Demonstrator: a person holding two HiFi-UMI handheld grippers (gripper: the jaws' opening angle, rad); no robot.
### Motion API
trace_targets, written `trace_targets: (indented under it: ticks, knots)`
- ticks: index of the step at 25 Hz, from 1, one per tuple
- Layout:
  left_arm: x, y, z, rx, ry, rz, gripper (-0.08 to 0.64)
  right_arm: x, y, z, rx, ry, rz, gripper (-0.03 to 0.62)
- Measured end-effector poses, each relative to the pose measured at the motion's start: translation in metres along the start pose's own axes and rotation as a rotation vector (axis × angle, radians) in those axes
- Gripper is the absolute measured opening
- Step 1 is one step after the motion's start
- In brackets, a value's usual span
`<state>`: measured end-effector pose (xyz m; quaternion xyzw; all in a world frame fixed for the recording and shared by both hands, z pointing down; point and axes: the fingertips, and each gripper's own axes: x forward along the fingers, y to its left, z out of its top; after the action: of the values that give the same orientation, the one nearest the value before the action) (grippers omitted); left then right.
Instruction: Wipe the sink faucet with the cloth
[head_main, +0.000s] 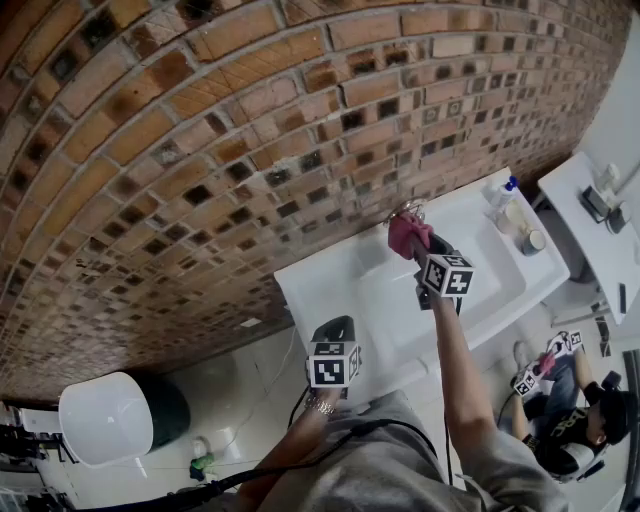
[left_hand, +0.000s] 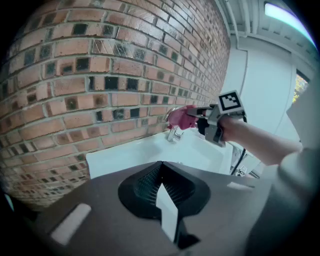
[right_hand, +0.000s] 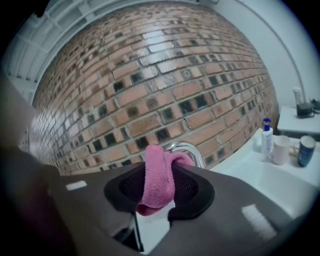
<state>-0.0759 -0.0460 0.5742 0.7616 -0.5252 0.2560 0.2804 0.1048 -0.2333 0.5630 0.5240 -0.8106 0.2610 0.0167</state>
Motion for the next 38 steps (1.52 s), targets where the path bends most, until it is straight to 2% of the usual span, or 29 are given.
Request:
trace_targets:
  ticks: [4, 8, 11, 12, 14, 16, 17, 18, 21, 23, 26, 28, 30, 31, 34, 38]
  knots:
    - [0.014, 0.000, -0.015, -0.017, 0.046, 0.000, 0.014, 0.044, -0.023, 0.000, -0.156, 0.052, -0.034, 0.120]
    - [0.027, -0.004, 0.002, 0.010, 0.040, -0.002, 0.014, 0.058, -0.017, -0.011, -0.115, 0.031, 0.041, 0.115]
    - [0.040, -0.010, 0.012, 0.035, 0.041, -0.023, 0.014, 0.064, -0.001, -0.041, -0.143, 0.105, 0.084, 0.115]
    - [0.044, -0.013, 0.014, 0.039, 0.043, -0.033, 0.014, 0.064, 0.007, -0.051, -0.161, 0.136, 0.105, 0.115]
    - [0.048, -0.019, 0.020, 0.049, 0.040, -0.054, 0.014, 0.059, 0.039, -0.064, -0.208, 0.195, 0.219, 0.110]
    - [0.052, -0.022, 0.025, 0.070, 0.039, -0.067, 0.014, 0.049, 0.074, -0.056, -0.351, 0.174, 0.303, 0.110]
    - [0.053, -0.023, 0.028, 0.078, 0.037, -0.072, 0.014, 0.044, 0.083, -0.043, -0.436, 0.134, 0.287, 0.110]
    - [0.054, -0.022, 0.031, 0.082, 0.033, -0.074, 0.014, 0.043, 0.081, -0.027, -0.516, 0.094, 0.232, 0.110]
    - [0.055, -0.012, 0.040, 0.085, 0.023, -0.063, 0.014, 0.050, 0.041, 0.019, -0.742, 0.038, -0.031, 0.109]
    - [0.054, -0.005, 0.042, 0.097, 0.018, -0.046, 0.014, 0.052, 0.011, 0.041, -0.805, 0.015, -0.158, 0.106]
    - [0.054, 0.003, 0.044, 0.115, 0.014, -0.029, 0.014, 0.049, -0.033, 0.064, -0.792, 0.016, -0.290, 0.101]
    - [0.056, 0.006, 0.040, 0.108, 0.020, -0.031, 0.014, 0.050, -0.070, 0.065, -0.697, 0.049, -0.338, 0.098]
    - [0.058, 0.008, 0.034, 0.101, 0.034, -0.035, 0.014, 0.055, -0.096, 0.059, -0.583, 0.063, -0.330, 0.095]
    - [0.060, 0.009, 0.031, 0.098, 0.042, -0.037, 0.014, 0.059, -0.106, 0.053, -0.561, 0.080, -0.335, 0.094]
    - [0.064, 0.008, 0.028, 0.089, 0.053, -0.046, 0.014, 0.076, -0.133, 0.027, -0.539, 0.195, -0.370, 0.091]
    - [0.064, 0.004, 0.027, 0.085, 0.066, -0.061, 0.014, 0.091, -0.157, -0.009, -0.492, 0.321, -0.335, 0.087]
